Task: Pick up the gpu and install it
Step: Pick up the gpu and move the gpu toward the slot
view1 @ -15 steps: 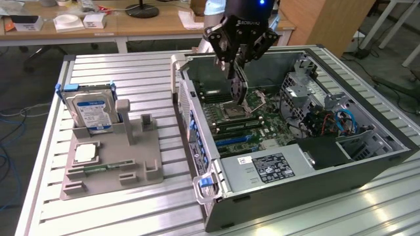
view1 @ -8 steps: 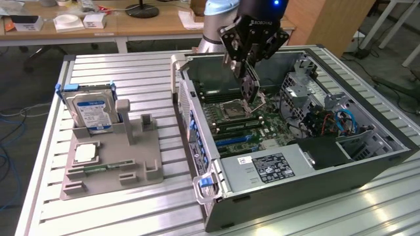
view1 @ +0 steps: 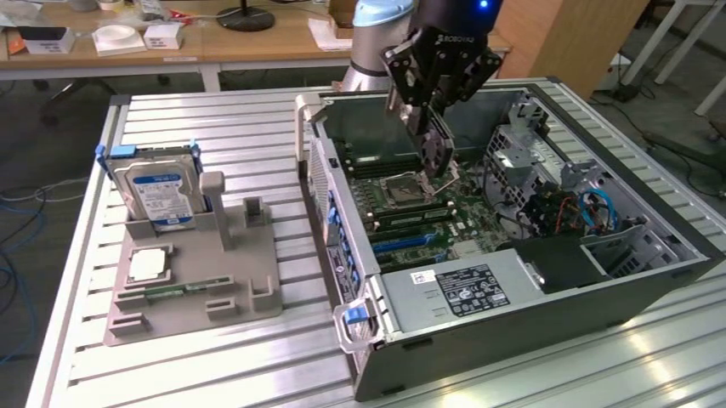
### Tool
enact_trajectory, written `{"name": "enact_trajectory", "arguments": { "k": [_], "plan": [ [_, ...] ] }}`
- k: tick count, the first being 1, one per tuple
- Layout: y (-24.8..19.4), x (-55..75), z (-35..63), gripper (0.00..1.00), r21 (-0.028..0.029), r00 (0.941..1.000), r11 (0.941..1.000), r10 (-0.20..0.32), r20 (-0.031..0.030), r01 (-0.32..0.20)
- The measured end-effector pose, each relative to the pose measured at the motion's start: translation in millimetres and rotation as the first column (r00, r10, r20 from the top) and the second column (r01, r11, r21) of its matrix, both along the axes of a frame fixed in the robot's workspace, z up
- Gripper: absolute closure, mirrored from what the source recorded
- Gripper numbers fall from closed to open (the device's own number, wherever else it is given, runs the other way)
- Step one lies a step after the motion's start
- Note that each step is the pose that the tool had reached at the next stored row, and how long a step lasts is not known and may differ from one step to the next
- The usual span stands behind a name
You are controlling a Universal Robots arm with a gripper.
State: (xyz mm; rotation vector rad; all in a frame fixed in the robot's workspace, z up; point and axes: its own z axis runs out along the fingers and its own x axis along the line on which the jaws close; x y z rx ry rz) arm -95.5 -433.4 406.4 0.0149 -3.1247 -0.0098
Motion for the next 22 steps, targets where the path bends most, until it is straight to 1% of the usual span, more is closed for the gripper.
{"name": "enact_trajectory", "arguments": {
  "k": [3,7,16,18,22],
  "plan": [
    [0.0,3.5,0.0,0.73,0.0001,0.9999,0.9999,0.012,0.0000,-0.012],
    [0.0,11.8,0.0,0.73,0.0000,0.9998,0.9998,0.020,-0.0002,-0.020],
    [-0.1,40.3,0.0,0.73,0.0000,0.9998,0.9998,0.020,-0.0005,-0.020],
    [-0.1,40.8,-0.1,0.73,-0.0021,0.9998,0.9998,0.019,-0.0005,-0.019],
    [-0.1,40.9,0.0,0.73,-0.0024,0.9998,0.9998,0.019,-0.0005,-0.019]
  ]
}}
